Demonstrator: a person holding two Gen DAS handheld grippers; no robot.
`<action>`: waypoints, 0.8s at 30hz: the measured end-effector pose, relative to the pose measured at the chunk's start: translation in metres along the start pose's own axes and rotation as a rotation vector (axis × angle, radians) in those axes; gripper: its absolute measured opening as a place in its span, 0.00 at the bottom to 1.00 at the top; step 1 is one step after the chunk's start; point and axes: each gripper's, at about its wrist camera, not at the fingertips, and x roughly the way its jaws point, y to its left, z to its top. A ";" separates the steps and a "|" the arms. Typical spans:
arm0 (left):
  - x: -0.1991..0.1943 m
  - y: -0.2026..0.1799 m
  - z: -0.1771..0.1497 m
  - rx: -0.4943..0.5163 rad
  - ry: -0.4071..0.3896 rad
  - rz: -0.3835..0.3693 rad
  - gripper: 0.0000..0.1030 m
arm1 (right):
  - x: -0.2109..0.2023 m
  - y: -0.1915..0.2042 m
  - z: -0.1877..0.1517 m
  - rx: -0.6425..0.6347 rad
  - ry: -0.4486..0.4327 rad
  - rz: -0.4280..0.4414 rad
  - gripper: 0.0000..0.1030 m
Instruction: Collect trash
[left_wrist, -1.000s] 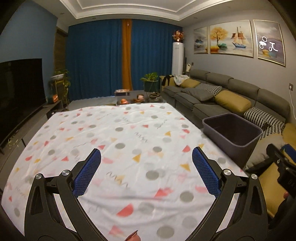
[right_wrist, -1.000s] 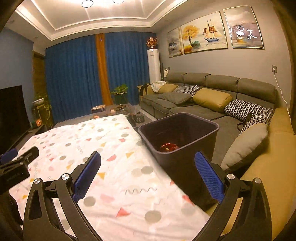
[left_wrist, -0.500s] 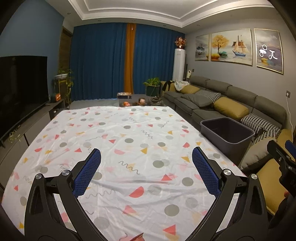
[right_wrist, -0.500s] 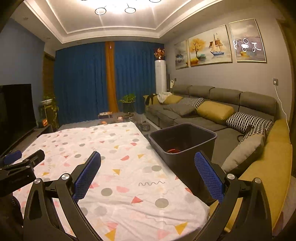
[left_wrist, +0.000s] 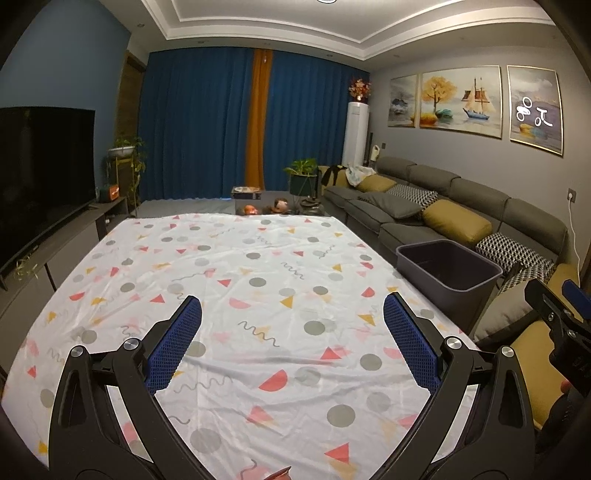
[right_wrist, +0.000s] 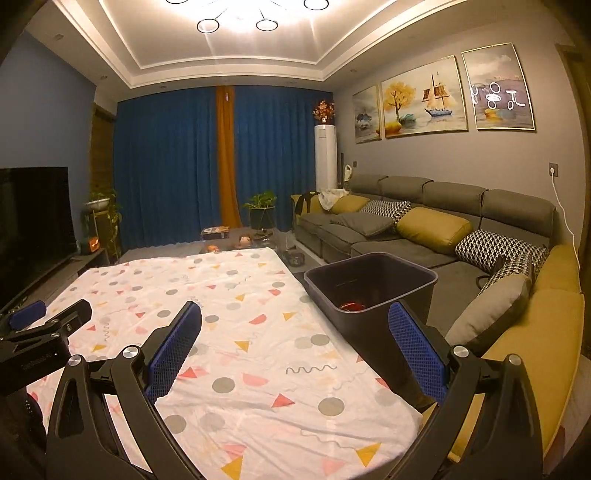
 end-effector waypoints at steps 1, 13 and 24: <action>-0.001 0.000 0.000 0.002 -0.001 0.000 0.94 | 0.000 0.000 0.000 0.001 -0.001 0.000 0.95; -0.003 0.000 0.001 -0.001 -0.002 -0.014 0.94 | -0.001 0.000 0.000 0.004 -0.004 -0.004 0.95; -0.003 0.000 0.001 -0.002 -0.002 -0.018 0.94 | -0.001 -0.001 0.001 0.005 -0.005 -0.008 0.95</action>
